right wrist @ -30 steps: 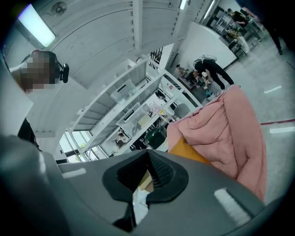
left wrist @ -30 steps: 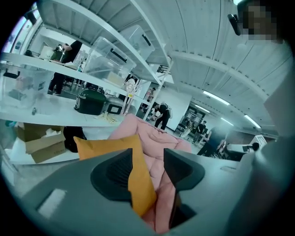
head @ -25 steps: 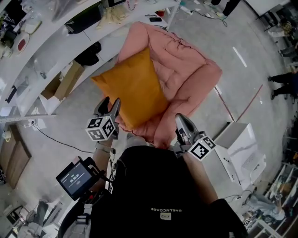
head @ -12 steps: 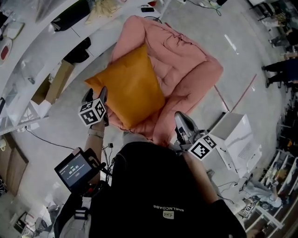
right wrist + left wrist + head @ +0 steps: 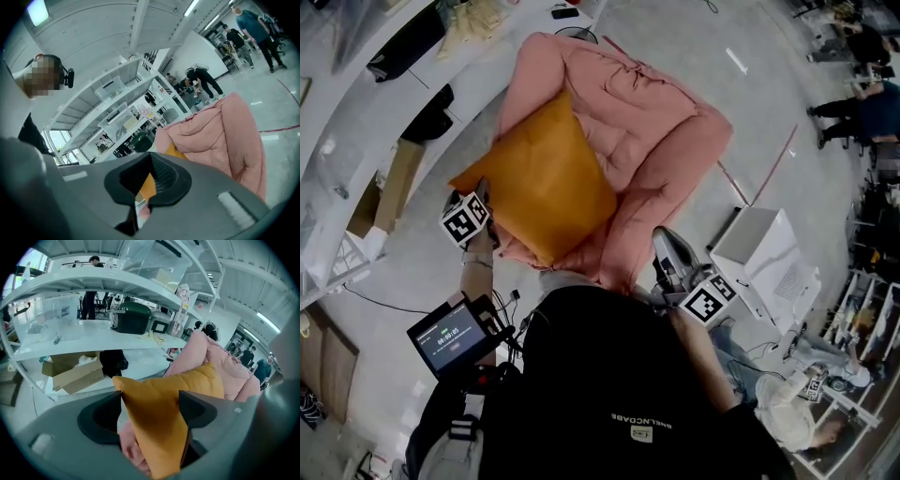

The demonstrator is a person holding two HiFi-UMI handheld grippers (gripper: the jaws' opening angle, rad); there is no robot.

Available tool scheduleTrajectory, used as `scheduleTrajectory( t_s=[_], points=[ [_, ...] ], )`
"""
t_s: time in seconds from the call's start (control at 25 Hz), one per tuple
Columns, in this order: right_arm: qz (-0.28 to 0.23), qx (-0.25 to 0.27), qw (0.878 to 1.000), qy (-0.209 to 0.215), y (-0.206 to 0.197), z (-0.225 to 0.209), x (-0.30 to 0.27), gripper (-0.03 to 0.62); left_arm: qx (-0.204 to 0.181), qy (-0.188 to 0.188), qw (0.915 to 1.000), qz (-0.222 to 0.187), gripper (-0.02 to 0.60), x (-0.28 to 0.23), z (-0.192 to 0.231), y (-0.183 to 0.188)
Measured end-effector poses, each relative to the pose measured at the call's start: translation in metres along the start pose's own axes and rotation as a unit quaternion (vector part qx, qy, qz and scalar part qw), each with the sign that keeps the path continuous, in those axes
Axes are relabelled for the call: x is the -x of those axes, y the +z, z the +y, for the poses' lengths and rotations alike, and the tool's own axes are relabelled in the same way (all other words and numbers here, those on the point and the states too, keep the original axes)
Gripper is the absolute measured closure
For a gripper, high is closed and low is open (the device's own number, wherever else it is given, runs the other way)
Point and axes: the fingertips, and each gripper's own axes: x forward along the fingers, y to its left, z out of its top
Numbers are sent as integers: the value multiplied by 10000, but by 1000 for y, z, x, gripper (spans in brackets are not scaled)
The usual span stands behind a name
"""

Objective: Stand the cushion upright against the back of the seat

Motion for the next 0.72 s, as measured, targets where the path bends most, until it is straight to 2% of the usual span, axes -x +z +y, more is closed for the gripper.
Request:
scheduleTrajectory(
  t_s=[0.2, 0.4, 0.72],
  points=[
    [-200, -44, 9995, -240, 6, -4, 17, 595, 65, -31, 9998, 168, 193, -12, 2, -8],
    [-326, -110, 9987, -366, 7, -4, 32, 595, 234, -374, 9987, 250, 292, -12, -13, -16],
    [-368, -206, 9984, -366, 12, -10, 32, 595, 256, -523, 9981, 205, 411, -5, -31, -15]
  ],
)
